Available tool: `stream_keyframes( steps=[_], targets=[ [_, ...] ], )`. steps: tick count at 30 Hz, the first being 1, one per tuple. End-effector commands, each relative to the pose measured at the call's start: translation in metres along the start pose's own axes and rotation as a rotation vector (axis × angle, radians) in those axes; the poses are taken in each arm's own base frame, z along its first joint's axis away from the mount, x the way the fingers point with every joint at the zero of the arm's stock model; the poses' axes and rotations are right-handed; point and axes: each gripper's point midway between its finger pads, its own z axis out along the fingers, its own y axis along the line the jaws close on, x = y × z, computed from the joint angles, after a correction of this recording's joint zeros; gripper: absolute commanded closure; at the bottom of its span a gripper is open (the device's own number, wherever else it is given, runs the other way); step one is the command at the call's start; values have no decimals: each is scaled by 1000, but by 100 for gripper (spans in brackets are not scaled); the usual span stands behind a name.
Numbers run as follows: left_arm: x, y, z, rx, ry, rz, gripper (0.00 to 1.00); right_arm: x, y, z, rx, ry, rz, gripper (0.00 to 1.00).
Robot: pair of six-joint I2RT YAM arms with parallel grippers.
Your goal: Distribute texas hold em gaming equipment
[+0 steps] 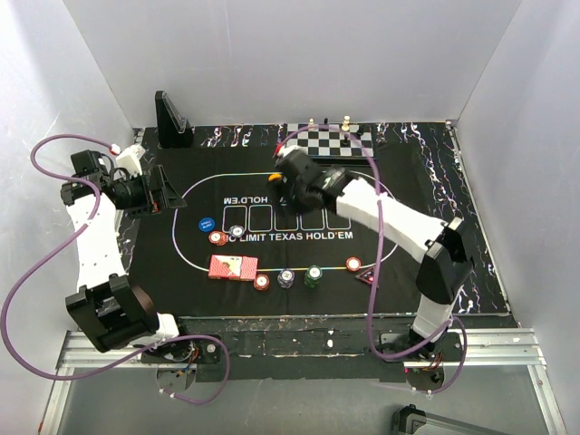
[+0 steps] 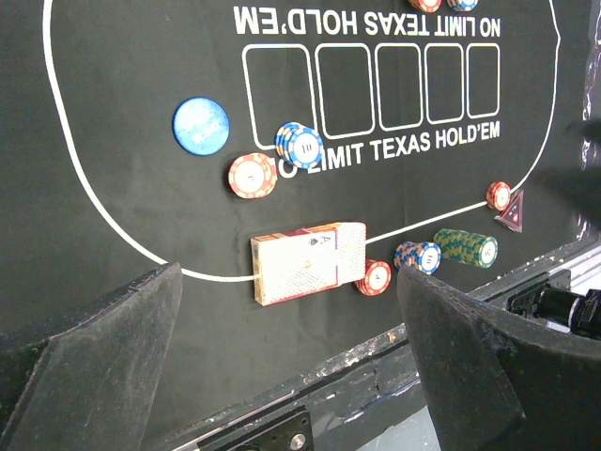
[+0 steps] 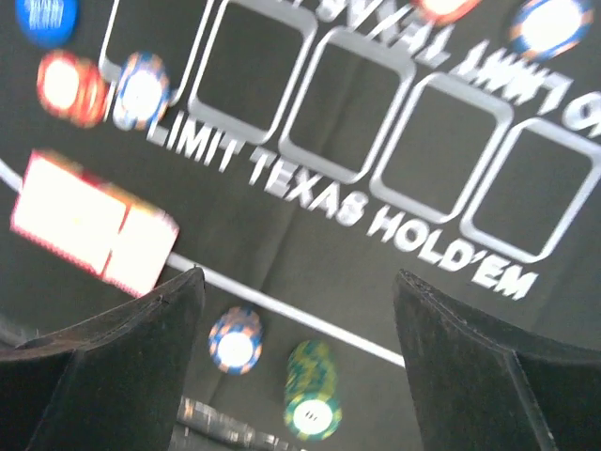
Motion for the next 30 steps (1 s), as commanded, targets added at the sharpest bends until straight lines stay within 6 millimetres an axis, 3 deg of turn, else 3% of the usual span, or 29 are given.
stream_keyframes(
  steps=[1,6,14,21,30],
  targets=[
    [-10,-12,-17,-12,-54,36,0,75,44,3,-68,144,-85,12],
    [-7,-8,-17,-37,-54,33,0,124,69,5,-95,225,-136,11],
    [-6,-13,-21,-34,-63,37,0,167,85,19,-120,307,-163,9],
    [-8,-14,-23,-37,-69,40,0,180,85,35,-104,339,-172,10],
    [-6,-13,-21,-35,-65,36,0,190,80,41,-92,360,-177,24]
  ],
)
